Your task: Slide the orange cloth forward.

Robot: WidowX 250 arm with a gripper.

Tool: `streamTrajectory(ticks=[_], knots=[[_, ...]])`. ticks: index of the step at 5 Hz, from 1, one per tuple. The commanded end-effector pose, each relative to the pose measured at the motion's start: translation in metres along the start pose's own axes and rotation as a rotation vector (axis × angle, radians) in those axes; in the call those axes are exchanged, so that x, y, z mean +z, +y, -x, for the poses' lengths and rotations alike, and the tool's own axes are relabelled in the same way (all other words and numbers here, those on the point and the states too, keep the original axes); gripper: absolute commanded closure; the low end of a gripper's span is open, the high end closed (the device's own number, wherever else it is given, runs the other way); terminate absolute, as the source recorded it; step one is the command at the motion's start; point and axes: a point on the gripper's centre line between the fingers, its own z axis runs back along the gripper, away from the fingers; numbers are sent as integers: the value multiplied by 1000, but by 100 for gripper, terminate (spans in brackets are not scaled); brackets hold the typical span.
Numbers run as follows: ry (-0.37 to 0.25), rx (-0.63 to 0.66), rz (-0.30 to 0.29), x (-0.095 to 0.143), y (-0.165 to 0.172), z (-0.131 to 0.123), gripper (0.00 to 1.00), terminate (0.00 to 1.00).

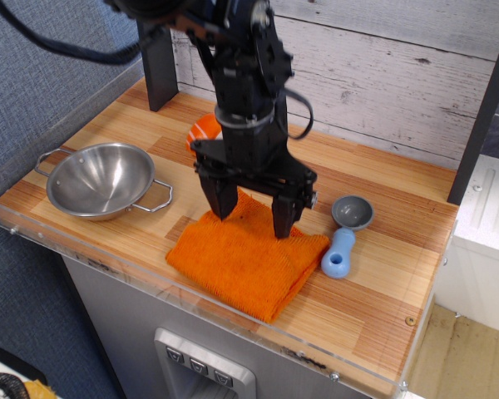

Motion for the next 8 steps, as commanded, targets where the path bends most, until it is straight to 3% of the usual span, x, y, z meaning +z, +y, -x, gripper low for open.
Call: streamTrajectory(ticks=[1, 3, 4, 5, 6, 8], knots=[[-98, 8, -2, 44, 3, -8, 0, 0], [-39, 25, 54, 58, 12, -10, 0, 0], [-19, 31, 48, 55, 15, -10, 0, 0], [24, 61, 105, 43, 19, -8, 0, 0], [4, 18, 128, 42, 10, -8, 0, 0], [-18, -4, 104, 49, 8, -6, 0, 0]])
